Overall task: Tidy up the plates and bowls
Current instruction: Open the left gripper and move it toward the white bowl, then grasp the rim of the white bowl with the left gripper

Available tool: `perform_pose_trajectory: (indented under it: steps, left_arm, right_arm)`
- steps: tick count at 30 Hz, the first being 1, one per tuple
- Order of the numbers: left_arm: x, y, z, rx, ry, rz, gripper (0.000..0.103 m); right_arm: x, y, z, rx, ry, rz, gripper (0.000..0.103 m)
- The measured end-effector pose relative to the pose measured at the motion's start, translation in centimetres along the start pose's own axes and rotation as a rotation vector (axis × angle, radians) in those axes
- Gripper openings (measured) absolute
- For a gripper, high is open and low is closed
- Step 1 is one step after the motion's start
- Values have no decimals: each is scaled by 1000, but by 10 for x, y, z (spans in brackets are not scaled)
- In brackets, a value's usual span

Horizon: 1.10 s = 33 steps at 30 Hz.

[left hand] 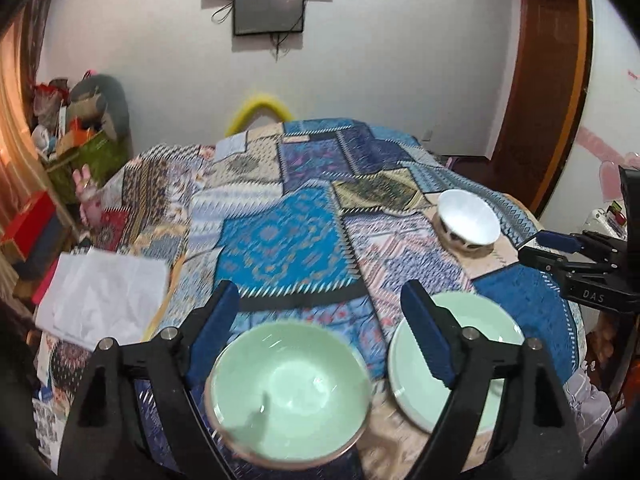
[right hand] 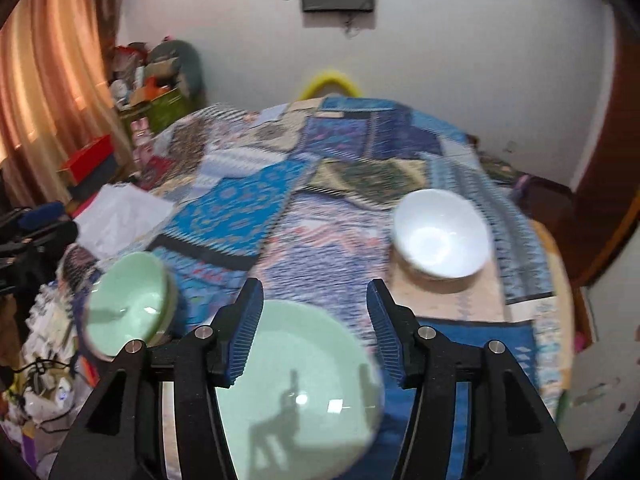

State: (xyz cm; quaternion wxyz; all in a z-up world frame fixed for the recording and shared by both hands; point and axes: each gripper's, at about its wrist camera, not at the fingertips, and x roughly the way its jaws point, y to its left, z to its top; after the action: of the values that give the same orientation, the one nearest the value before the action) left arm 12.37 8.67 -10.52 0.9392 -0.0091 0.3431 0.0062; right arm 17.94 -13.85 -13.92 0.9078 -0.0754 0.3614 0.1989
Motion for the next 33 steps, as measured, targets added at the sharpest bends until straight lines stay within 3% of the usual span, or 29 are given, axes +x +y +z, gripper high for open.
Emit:
perform_pose_trajectory:
  steps: [6,12,22,24,29,33]
  left_arm:
    - [29,-35,26,25,15,-49,88]
    - [68,-63,54,32,27,-96,89]
    - [154,-108,77,97,120,-135,89]
    - [170,-115,78,103,149,-143,89]
    - [208,-135,76,150,211,-133,89]
    - [231,-147,73,185,255,-130,89]
  right_arm:
    - [2,-46,8,36,-16,-79,54]
    - [33,-92,12,84,6,-136,54]
    - [91,-156,5,263,57,-131,54]
    - [104,-164,6,269,65,-143,52]
    - [135,-182,11,301,119,-99,31]
    - [149,-185,13,295,149,-69,26]
